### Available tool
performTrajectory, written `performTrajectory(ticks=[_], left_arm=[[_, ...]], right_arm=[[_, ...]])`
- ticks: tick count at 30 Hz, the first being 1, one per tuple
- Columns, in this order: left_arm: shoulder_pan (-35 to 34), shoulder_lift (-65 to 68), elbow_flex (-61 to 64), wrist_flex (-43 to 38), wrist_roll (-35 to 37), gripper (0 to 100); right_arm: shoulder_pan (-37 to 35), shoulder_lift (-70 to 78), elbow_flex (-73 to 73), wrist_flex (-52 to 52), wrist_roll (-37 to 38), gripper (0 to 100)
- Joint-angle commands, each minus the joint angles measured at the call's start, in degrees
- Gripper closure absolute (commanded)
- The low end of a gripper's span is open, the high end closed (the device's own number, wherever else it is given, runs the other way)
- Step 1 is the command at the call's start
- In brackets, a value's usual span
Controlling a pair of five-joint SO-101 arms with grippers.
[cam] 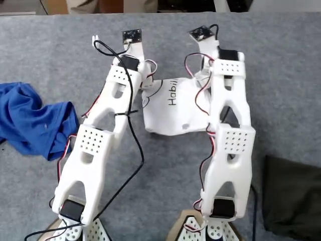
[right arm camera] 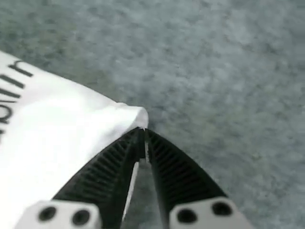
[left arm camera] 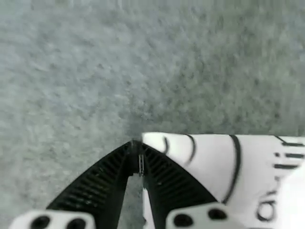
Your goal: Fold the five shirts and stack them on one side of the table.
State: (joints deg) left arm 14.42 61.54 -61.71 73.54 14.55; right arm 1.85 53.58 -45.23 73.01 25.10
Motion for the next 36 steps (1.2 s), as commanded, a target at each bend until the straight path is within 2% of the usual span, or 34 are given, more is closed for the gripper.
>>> performTrajectory(ticks=[1,5,10,17,22,26,31,36], left_arm=[[-1.0,-0.9,-0.1,-2.2,0.5,98],[-1.1,-0.9,-0.3,-2.2,0.5,98],[0.0,-1.6,-0.4,-1.8,0.5,98],[0.2,-5.2,-16.3,10.9,0.5,98],[2.0,-4.7,-21.7,15.3,3.5,98],[4.6,-2.9,-16.3,13.0,3.8,98],[4.6,1.9,-9.4,8.4,3.4,98],[3.1,5.0,-9.9,8.5,3.4,98]], right_arm=[[2.5,0.8,-6.4,2.2,0.8,99.3],[3.5,0.9,-10.9,6.0,0.9,99.3],[0.6,0.8,-20.9,13.6,0.6,99.3],[-1.5,1.2,-39.2,24.9,0.9,99.3],[-3.1,4.6,-37.1,24.5,1.0,99.3],[-3.3,11.1,-37.4,23.1,0.6,99.3],[-1.8,18.8,-39.9,22.4,0.8,99.3],[0.1,24.0,-45.1,21.4,0.9,99.3]])
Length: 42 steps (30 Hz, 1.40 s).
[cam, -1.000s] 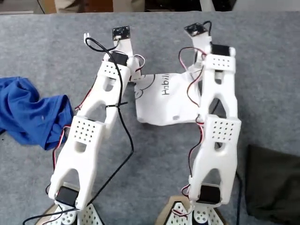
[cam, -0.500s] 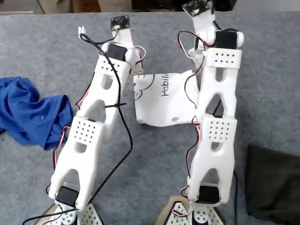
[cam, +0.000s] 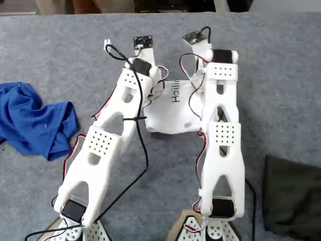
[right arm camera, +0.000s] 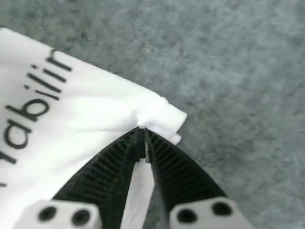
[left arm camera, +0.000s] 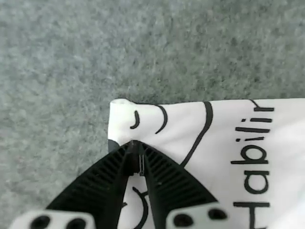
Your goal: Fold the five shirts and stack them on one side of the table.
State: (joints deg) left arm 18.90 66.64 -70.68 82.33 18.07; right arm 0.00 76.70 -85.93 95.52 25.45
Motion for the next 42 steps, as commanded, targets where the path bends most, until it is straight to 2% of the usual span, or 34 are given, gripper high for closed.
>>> performTrajectory(ticks=[1,8,14,18,25,32,36,42], left_arm=[[-1.7,0.0,-1.3,-0.3,0.1,98],[-3.4,-0.3,-6.7,0.4,0.2,98],[-1.7,-2.9,-25.7,13.6,-0.2,98],[-0.4,-6.8,-22.8,18.6,-2.6,98],[2.9,-16.8,-1.2,18.8,-6.5,98],[8.0,-40.5,32.3,17.5,-8.5,98],[7.9,-48.7,48.4,7.8,-8.4,98],[7.7,-46.6,62.4,-6.0,-6.6,98]], right_arm=[[2.3,1.1,-5.3,-1.1,0.5,99.3],[1.6,-1.7,-9.8,4.3,1.8,99.3],[1.0,-13.2,-7.3,6.9,1.9,99.3],[1.0,-21.9,0.7,6.9,2.0,99.3],[0.9,-38.7,24.0,6.9,1.8,99.3],[0.7,-54.7,46.7,5.8,1.8,99.3],[0.6,-62.5,63.3,-1.8,1.8,99.3],[0.9,-68.3,88.0,-18.0,1.2,99.3]])
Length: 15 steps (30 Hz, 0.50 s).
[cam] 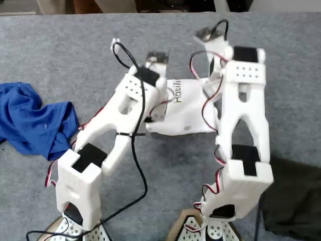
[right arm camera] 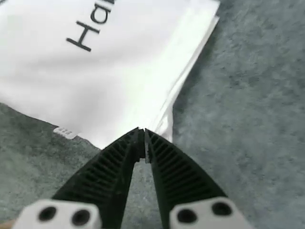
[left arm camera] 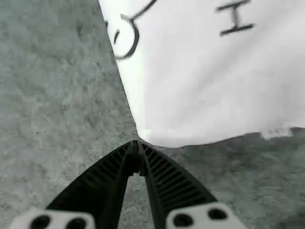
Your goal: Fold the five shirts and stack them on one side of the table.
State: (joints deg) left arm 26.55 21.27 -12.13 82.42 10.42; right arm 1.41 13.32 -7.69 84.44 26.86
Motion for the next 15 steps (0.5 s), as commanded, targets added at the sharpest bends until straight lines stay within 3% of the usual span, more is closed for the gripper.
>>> performTrajectory(ticks=[1,9,15], left_arm=[[0.1,-0.4,4.2,-7.5,1.2,98],[0.1,8.5,1.2,-10.8,1.3,98],[0.1,11.0,0.3,-10.6,1.1,98]], right_arm=[[-0.5,-5.0,12.4,-8.8,-0.2,99.3],[4.7,-4.8,25.5,-22.2,1.6,99.3],[8.9,0.7,26.2,-25.5,3.7,99.3]])
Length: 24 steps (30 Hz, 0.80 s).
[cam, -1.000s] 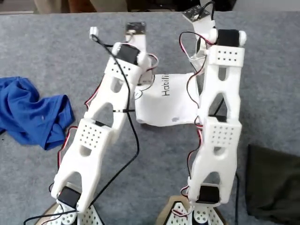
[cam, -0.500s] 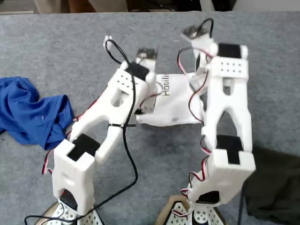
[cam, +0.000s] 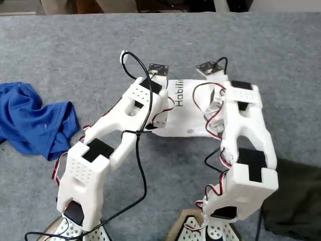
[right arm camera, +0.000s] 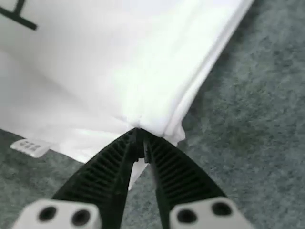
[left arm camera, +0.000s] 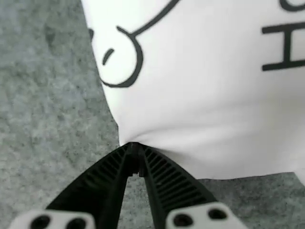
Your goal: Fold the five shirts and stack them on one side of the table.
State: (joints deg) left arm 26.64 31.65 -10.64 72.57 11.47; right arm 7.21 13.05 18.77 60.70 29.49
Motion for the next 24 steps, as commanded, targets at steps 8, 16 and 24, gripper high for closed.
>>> performTrajectory(ticks=[8,16,24], left_arm=[[0.0,-4.1,-11.3,5.6,-1.3,98],[-5.7,-3.6,-29.9,13.1,-2.0,80],[-10.9,10.5,-41.8,9.3,-6.1,76]], right_arm=[[0.3,-4.2,-7.4,5.5,1.0,99.0],[0.0,-10.7,-16.1,16.9,-1.3,98.7],[-0.6,-11.7,-11.4,16.1,-13.2,75.6]])
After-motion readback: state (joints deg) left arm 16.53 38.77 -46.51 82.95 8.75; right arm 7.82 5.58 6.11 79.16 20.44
